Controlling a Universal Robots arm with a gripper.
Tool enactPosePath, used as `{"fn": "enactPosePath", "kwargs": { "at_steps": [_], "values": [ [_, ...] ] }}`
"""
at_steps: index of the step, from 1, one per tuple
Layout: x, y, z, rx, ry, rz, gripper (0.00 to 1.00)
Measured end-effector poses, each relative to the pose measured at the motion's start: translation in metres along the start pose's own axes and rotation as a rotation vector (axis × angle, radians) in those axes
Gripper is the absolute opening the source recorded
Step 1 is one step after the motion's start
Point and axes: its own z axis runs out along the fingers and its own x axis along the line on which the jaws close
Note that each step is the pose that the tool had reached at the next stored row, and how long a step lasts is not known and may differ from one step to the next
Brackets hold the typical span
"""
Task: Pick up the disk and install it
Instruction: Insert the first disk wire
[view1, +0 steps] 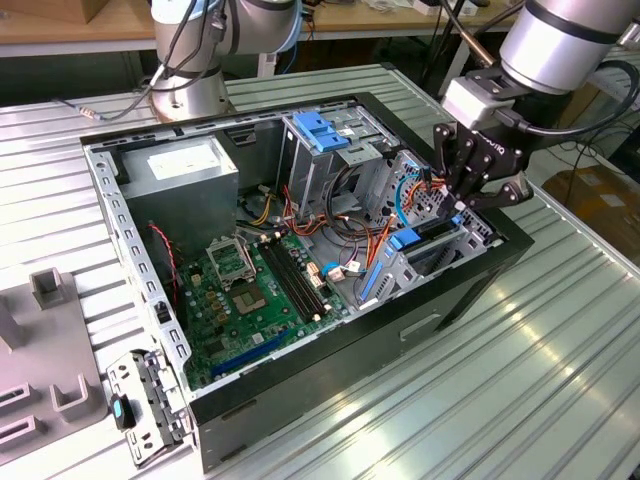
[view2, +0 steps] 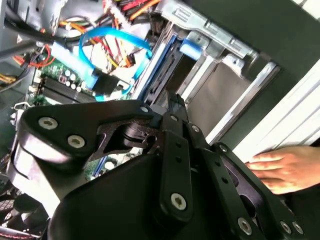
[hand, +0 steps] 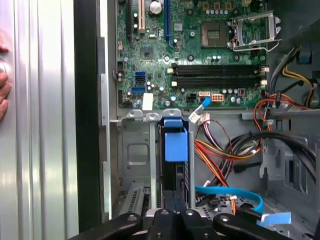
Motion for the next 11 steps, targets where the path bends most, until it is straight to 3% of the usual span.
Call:
{"fn": "enactPosePath", "kwargs": {
  "at_steps": [5, 11],
  "values": [
    [0.0, -0.0031, -0.0015, -0.0021, 0.0001, -0.005, 0.11],
    [-0.0001, -0.0039, -0.0081, -0.0034, 0.0003, -0.075, 0.11]
  ]
}}
